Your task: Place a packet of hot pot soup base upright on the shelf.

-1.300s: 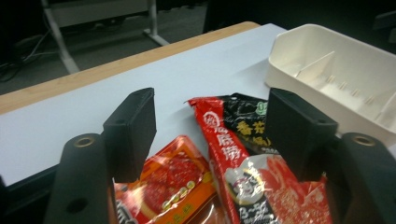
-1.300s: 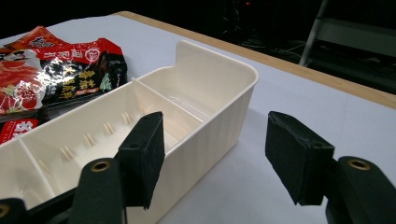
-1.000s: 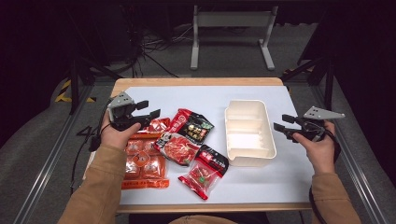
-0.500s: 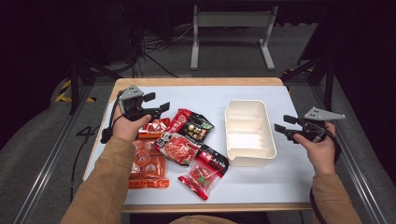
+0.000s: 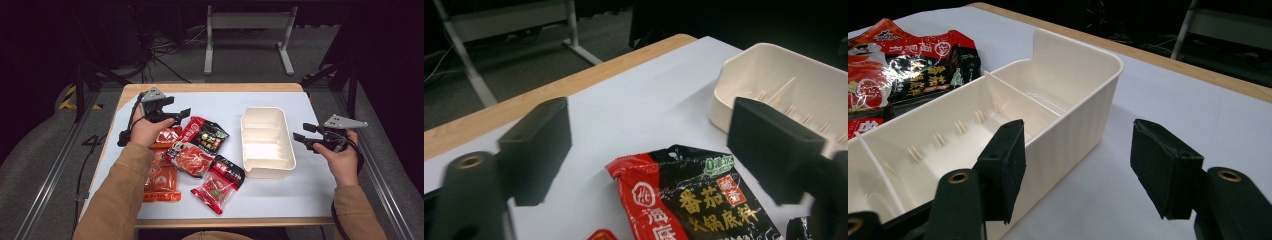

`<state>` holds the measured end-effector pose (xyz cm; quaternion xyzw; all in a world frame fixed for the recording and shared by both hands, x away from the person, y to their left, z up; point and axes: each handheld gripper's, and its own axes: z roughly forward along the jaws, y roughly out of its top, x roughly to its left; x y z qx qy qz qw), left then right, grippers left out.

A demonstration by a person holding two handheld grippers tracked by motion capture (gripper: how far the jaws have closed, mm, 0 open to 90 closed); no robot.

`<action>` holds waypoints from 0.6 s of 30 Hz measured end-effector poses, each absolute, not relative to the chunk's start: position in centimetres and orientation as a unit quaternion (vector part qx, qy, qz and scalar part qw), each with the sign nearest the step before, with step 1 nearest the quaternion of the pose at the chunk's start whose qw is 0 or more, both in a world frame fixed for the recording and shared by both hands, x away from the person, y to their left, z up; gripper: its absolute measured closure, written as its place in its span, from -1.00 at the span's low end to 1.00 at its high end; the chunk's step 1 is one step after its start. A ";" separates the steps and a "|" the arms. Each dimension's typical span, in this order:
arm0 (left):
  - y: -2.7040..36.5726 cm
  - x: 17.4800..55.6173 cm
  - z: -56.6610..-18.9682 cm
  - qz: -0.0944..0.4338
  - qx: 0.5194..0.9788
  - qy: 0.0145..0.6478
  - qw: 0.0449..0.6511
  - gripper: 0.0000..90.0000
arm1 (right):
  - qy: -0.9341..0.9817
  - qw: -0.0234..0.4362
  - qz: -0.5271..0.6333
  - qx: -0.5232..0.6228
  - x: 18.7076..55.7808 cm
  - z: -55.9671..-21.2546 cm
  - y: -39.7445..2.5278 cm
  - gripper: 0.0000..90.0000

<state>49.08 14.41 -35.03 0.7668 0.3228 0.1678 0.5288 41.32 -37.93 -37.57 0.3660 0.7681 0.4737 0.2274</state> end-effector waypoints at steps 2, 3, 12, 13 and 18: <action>14.0 49.4 -35.5 0.170 0.769 0.318 0.528 -0.49 | 0.769 0.228 0.474 0.364 41.3 -37.6 -37.9 -0.13; 13.9 49.6 -35.7 0.169 0.772 0.319 0.523 -0.46 | 0.769 0.227 0.473 0.365 41.3 -37.5 -37.8 -0.13; 13.0 51.1 -37.9 0.142 0.797 0.333 0.484 -0.29 | 0.770 0.225 0.476 0.361 41.3 -37.6 -37.8 -0.16; 12.9 51.3 -38.1 0.140 0.798 0.335 0.481 -0.26 | 0.770 0.226 0.475 0.361 41.3 -37.6 -37.8 -0.16; 12.5 52.1 -39.4 0.123 0.806 0.343 0.466 -0.15 | 0.769 0.224 0.477 0.360 41.3 -37.6 -37.7 -0.18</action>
